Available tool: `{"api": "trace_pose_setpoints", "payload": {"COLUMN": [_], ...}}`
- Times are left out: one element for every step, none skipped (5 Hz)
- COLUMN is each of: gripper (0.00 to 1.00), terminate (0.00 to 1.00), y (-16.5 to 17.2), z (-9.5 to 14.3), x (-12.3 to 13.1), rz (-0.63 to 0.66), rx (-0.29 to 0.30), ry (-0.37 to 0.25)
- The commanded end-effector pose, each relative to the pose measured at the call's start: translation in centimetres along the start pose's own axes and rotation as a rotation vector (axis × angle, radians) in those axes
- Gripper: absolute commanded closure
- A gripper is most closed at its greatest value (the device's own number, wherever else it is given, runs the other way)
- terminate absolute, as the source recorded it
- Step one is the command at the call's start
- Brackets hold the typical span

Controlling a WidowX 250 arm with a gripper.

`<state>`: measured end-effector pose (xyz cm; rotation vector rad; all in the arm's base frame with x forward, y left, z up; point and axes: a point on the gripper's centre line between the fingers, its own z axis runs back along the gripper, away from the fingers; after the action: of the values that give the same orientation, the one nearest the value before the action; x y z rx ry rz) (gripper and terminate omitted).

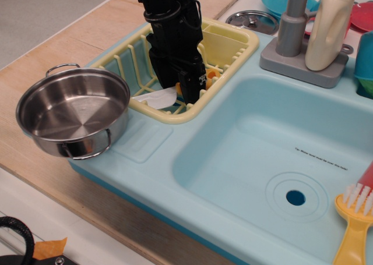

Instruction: Put knife in pot or pan

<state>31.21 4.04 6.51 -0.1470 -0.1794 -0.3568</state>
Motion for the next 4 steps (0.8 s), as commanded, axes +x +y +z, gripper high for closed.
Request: {"api": "trace_pose_setpoints", "payload": {"gripper": [1.0,1.0,1.0,1.0], "terminate": [0.0,0.0,0.0,0.0], "y": [-0.2,-0.5,-0.4,0.0], "z": [1.5,2.4,4.8,6.4], "x": [1.0,1.3,2.5,3.2], "rz": [-0.028,-0.032,-0.052,-0.062], "rx": [0.046,0.069,0.12,0.149], "ry": [-0.021,-0.009,0.004,0.015]}}
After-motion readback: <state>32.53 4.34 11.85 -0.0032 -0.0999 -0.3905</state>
